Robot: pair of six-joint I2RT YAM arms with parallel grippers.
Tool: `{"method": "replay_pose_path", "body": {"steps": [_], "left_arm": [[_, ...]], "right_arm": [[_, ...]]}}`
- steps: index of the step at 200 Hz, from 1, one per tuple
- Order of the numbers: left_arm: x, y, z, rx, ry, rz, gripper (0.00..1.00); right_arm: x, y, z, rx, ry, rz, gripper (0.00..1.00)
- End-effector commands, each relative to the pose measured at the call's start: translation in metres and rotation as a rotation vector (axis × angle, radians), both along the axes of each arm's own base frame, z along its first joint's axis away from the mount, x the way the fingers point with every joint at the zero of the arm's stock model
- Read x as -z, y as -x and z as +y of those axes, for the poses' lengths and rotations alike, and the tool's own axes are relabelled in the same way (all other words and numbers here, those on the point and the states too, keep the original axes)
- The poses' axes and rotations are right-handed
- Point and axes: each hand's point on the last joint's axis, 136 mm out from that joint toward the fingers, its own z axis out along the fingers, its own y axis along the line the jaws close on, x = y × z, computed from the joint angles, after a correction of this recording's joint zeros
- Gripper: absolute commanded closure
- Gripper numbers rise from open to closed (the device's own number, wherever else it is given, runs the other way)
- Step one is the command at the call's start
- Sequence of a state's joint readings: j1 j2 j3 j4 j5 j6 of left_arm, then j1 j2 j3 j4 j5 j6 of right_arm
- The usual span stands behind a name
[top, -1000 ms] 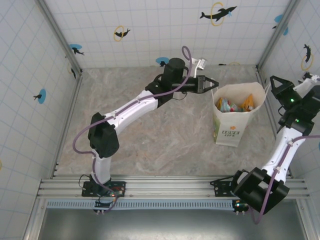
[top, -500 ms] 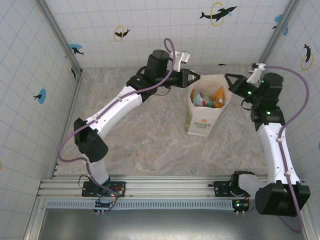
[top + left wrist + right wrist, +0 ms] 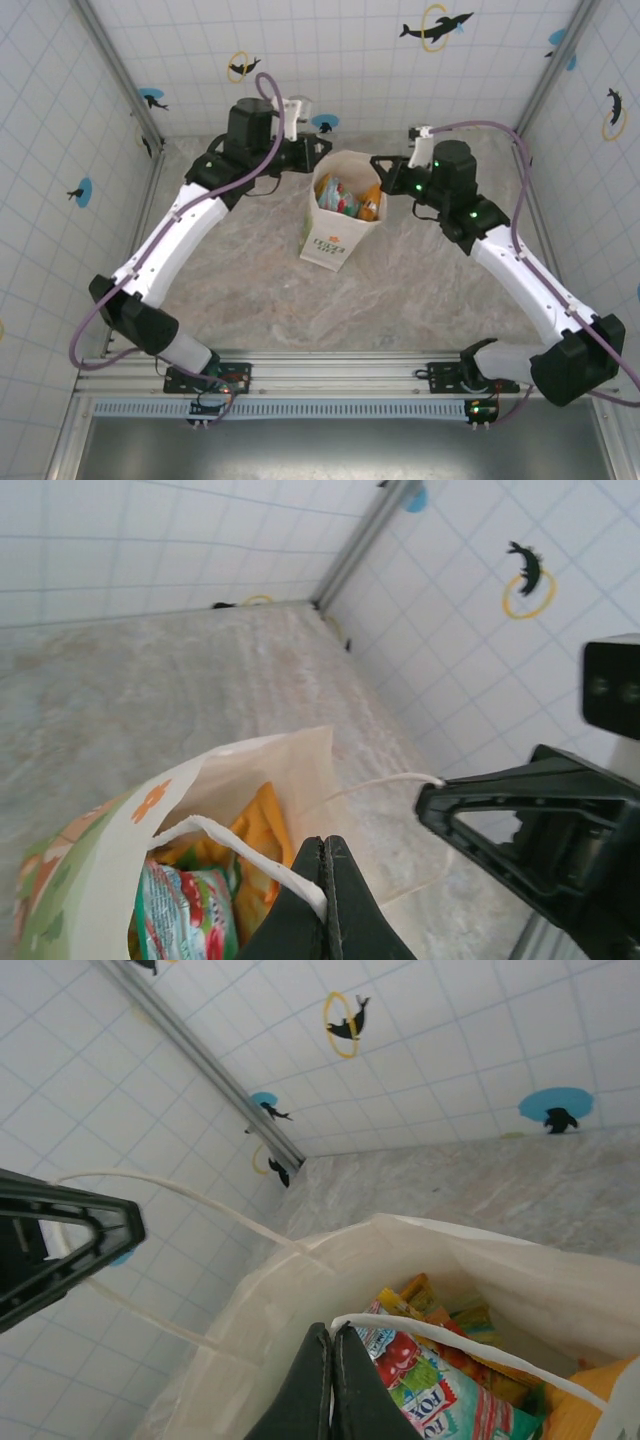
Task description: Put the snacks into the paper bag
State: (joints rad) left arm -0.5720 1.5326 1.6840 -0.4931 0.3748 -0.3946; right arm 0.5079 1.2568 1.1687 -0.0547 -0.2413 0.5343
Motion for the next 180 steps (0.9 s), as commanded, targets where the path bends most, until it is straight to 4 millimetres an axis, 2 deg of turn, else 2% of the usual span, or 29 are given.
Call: {"method": "replay_pose_path", "body": {"steps": [1,30,64,90,126,137,147,168,180], "left_arm": [[-0.015,0.006,0.021,-0.044,-0.003,-0.064,1.00],[-0.008,0.011,0.038,-0.096,-0.015,-0.059,1.00],[-0.008,0.014,0.043,-0.111,-0.004,-0.057,1.00],[-0.001,0.013,0.048,-0.139,-0.005,-0.043,0.89],[0.005,0.010,0.059,-0.199,-0.025,-0.028,0.88],[0.006,0.009,0.063,-0.218,-0.031,-0.025,0.84],[0.006,0.008,0.067,-0.242,-0.038,-0.025,0.76],[0.007,0.007,0.077,-0.287,-0.055,-0.023,0.69],[0.010,0.006,0.082,-0.312,-0.067,-0.011,0.58]], "right_arm": [[-0.046,-0.003,0.017,-0.004,-0.032,-0.154,1.00],[-0.044,-0.004,0.025,-0.007,-0.022,-0.159,1.00],[-0.045,-0.005,0.024,-0.001,-0.018,-0.164,1.00],[-0.046,-0.004,0.024,-0.003,-0.009,-0.171,0.98],[-0.047,-0.002,0.026,-0.017,-0.011,-0.167,0.99],[-0.047,-0.002,0.027,-0.026,-0.012,-0.163,0.98],[-0.047,-0.002,0.027,-0.023,-0.011,-0.165,0.94],[-0.046,-0.003,0.025,-0.015,0.010,-0.164,0.74],[-0.046,-0.003,0.022,-0.004,0.023,-0.162,0.66]]}}
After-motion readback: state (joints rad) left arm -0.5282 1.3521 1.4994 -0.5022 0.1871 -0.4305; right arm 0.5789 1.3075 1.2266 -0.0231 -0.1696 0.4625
